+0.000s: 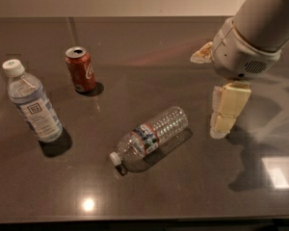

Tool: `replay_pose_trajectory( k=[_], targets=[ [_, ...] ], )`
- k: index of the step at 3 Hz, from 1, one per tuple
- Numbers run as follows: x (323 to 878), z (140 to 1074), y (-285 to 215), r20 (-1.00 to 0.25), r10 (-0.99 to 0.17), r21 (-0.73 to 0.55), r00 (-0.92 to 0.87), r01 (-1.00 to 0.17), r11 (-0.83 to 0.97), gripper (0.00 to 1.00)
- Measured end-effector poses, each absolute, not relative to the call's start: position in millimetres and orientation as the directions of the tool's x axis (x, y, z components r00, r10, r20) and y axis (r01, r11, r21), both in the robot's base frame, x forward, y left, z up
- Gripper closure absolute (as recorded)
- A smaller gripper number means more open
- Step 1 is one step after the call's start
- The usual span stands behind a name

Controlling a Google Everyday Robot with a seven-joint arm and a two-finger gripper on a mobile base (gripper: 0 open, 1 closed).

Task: Place water bottle upright

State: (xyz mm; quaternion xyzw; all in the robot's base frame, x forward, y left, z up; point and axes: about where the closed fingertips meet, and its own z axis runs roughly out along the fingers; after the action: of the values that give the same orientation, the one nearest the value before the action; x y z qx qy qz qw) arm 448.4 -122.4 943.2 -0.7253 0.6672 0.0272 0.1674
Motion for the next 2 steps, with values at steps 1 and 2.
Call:
replay_pose_trajectory(
  k=[1,2],
  targets=[
    [446,926,-89,-0.240,-0.949,-0.171,0.203,-0.971,-0.165,0.00],
    [442,906,-61,-0.197,-0.937,-0.146,0.290,-0.953,-0.264,0.00]
  ],
)
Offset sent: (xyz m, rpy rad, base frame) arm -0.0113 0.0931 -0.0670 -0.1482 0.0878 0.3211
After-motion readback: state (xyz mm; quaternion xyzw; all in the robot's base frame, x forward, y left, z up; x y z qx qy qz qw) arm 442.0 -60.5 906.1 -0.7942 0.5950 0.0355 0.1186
